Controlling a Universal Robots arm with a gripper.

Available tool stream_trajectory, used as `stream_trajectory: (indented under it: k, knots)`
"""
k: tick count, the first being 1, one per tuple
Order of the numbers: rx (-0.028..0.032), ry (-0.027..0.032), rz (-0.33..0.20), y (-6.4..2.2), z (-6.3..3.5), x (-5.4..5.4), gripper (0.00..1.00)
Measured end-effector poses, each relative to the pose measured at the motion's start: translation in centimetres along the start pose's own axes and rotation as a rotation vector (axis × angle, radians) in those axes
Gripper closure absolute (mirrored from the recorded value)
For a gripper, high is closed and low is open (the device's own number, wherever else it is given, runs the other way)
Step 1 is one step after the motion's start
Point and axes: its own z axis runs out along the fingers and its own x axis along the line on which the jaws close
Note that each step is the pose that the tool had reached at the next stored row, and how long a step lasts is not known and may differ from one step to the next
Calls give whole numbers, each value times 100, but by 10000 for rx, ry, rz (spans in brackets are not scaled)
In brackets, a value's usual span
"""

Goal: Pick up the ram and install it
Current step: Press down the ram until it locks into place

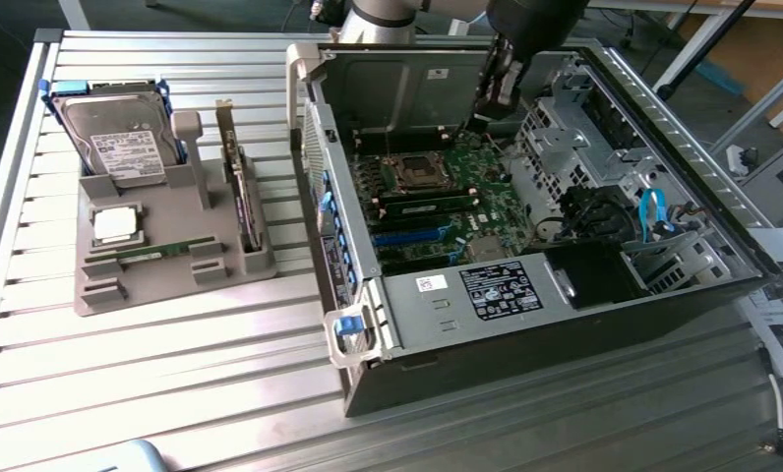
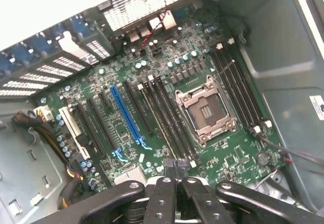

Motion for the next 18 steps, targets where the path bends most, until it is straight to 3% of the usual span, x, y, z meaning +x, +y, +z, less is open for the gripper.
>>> stream_trajectory:
  k: [18]
  knots:
    - [140,-30,2485,0,4,0,89]
